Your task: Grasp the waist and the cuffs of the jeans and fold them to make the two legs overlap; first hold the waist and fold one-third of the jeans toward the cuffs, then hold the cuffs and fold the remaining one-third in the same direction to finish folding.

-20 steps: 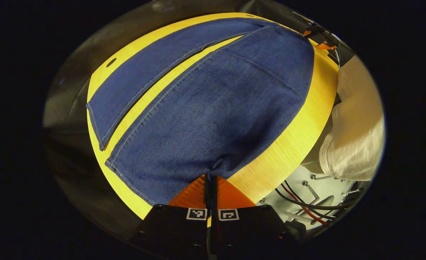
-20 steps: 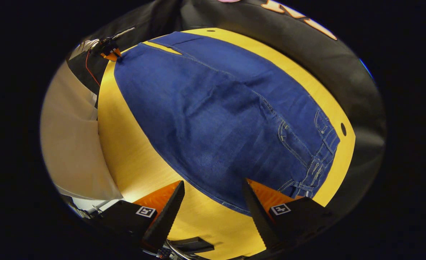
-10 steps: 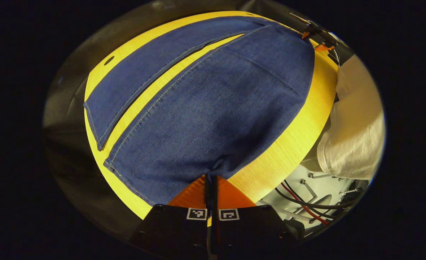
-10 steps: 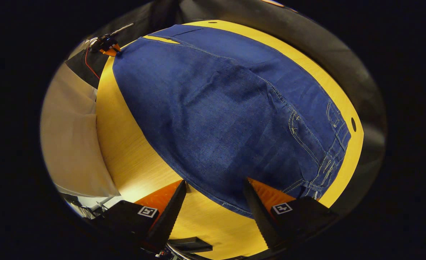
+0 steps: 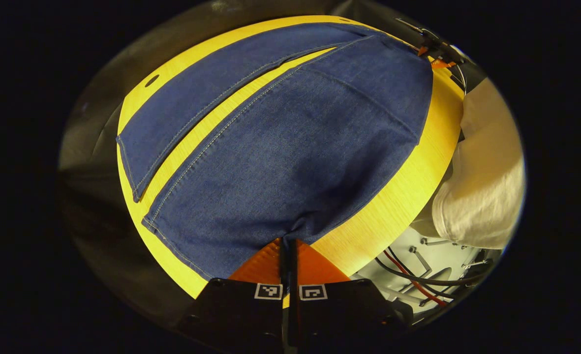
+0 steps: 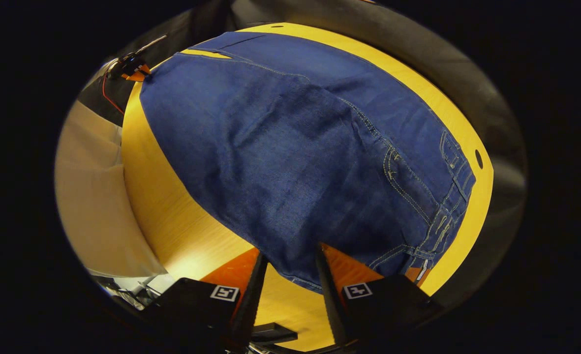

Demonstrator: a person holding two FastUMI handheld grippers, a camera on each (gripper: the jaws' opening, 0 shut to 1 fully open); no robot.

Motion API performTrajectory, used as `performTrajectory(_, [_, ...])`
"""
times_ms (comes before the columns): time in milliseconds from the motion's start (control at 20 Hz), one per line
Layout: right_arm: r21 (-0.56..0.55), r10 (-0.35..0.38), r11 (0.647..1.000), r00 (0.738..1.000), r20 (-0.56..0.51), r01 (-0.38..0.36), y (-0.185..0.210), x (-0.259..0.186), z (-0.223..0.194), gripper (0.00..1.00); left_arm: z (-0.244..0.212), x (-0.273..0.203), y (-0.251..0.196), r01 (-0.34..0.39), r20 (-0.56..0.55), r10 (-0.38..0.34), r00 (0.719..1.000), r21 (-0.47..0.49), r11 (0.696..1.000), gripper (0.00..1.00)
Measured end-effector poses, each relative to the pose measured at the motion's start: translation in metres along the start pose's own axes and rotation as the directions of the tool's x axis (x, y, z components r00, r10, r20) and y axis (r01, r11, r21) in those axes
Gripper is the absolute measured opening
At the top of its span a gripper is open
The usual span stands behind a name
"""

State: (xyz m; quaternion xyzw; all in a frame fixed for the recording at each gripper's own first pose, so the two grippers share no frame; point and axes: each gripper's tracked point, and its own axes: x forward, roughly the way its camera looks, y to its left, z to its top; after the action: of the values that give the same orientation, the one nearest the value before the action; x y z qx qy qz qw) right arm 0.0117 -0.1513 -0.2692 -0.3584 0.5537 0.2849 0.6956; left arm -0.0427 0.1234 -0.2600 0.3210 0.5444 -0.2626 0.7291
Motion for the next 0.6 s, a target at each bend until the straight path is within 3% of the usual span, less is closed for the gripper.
performTrajectory(150, [0.026,-0.013,1.000,1.000,-0.013,0.013,-0.008,0.003,0.004,0.45,0.000,0.000,0.000,0.000,0.004,0.000,1.000,-0.003,1.000,0.00])
performTrajectory(350, [0.037,-0.022,0.999,1.000,-0.008,0.022,-0.008,0.000,0.005,0.33,0.000,0.000,0.000,0.000,-0.012,0.000,1.000,-0.033,0.999,0.00])
performTrajectory(400, [0.050,-0.028,0.998,1.000,-0.007,0.028,-0.009,0.003,0.006,0.20,0.000,0.000,0.001,0.001,-0.019,-0.002,1.000,-0.050,0.999,0.00])
performTrajectory(500, [0.090,-0.040,0.995,0.999,-0.002,0.040,-0.013,0.002,0.004,0.14,0.001,0.001,0.002,0.006,-0.014,-0.007,1.000,-0.054,0.999,0.00])
performTrajectory(550, [0.101,-0.041,0.994,0.999,0.009,0.040,-0.015,0.002,0.006,0.18,0.001,0.000,0.001,0.007,-0.015,-0.008,1.000,-0.048,0.999,0.00])
performTrajectory(600, [0.126,-0.042,0.991,0.999,0.003,0.042,-0.017,0.003,0.004,0.05,0.001,0.000,0.001,0.007,-0.016,-0.008,1.000,-0.039,0.999,0.00])
